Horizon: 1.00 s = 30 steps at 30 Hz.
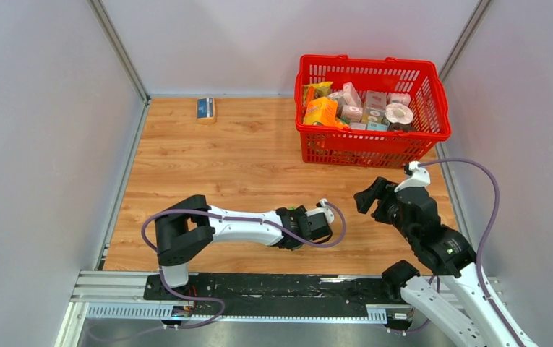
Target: Fold the paper box
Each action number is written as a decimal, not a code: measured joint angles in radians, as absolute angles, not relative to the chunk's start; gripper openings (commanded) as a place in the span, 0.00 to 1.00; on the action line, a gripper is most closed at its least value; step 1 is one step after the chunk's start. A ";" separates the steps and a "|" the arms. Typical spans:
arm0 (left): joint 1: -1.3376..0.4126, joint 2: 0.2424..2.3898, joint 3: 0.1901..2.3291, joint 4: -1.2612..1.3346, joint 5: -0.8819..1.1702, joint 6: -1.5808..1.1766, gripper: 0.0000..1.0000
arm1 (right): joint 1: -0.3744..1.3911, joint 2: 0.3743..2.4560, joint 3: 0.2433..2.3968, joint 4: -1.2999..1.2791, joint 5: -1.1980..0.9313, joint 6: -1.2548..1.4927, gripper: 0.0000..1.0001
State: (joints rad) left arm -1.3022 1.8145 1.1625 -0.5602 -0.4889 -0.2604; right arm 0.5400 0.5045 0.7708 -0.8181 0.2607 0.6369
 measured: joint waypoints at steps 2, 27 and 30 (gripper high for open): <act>-1.291 1.824 1.163 -0.576 -0.509 -0.269 0.49 | 0.540 0.517 0.764 -0.812 0.246 0.635 0.77; -0.491 1.368 0.735 -0.632 -0.503 -0.809 0.44 | 0.540 0.561 0.733 -0.731 0.154 0.593 0.78; -0.409 1.309 0.704 -0.620 -0.457 -0.870 0.45 | 0.540 0.564 0.733 -0.728 0.146 0.586 0.78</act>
State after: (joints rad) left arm -0.4091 1.3090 0.7044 -0.6205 -0.4568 -0.8700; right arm 0.5400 0.5644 0.7334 -0.7277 0.1459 0.5861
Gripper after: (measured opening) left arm 0.441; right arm 0.777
